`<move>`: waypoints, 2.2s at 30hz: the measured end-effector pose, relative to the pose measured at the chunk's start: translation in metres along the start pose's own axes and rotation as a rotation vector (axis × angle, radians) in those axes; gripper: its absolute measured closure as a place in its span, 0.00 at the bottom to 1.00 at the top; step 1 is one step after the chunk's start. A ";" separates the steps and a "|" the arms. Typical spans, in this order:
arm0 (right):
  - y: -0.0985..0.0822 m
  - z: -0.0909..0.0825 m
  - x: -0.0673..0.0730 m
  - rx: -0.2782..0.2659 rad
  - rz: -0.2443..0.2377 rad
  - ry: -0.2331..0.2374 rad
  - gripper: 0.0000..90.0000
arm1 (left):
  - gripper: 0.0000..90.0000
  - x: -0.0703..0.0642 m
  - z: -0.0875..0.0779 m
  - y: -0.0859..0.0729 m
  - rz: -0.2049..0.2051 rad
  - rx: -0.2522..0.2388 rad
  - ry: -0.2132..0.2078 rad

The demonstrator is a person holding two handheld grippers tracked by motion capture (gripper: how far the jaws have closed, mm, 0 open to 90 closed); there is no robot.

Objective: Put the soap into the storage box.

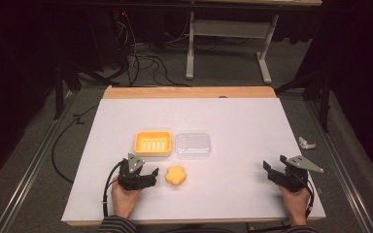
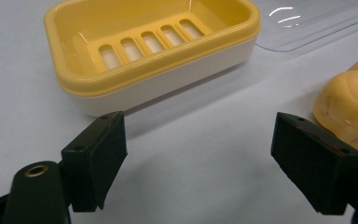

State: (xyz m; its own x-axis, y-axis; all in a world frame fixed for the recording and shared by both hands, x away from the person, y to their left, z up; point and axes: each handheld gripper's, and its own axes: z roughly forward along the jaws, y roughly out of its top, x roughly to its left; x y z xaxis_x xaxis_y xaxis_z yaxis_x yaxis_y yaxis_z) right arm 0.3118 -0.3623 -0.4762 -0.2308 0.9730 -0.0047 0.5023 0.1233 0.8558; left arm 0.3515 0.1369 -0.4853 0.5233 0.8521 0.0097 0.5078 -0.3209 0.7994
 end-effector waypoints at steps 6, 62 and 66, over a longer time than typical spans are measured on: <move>0.000 0.000 0.001 0.004 -0.002 0.002 0.31 | 0.19 -0.003 0.000 0.000 0.026 -0.001 0.020; 0.000 0.000 0.001 0.002 -0.003 0.004 0.31 | 0.18 -0.041 -0.019 0.025 0.019 -0.040 -0.134; 0.000 0.000 0.001 0.001 -0.004 0.002 0.31 | 0.18 -0.046 -0.017 0.027 0.032 -0.027 -0.155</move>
State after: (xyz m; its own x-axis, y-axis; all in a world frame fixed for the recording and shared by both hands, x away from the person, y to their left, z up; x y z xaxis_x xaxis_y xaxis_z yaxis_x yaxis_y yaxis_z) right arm 0.3116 -0.3613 -0.4762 -0.2344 0.9721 -0.0073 0.5025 0.1276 0.8551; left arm 0.3298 0.0958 -0.4541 0.6389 0.7673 -0.0555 0.4715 -0.3336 0.8164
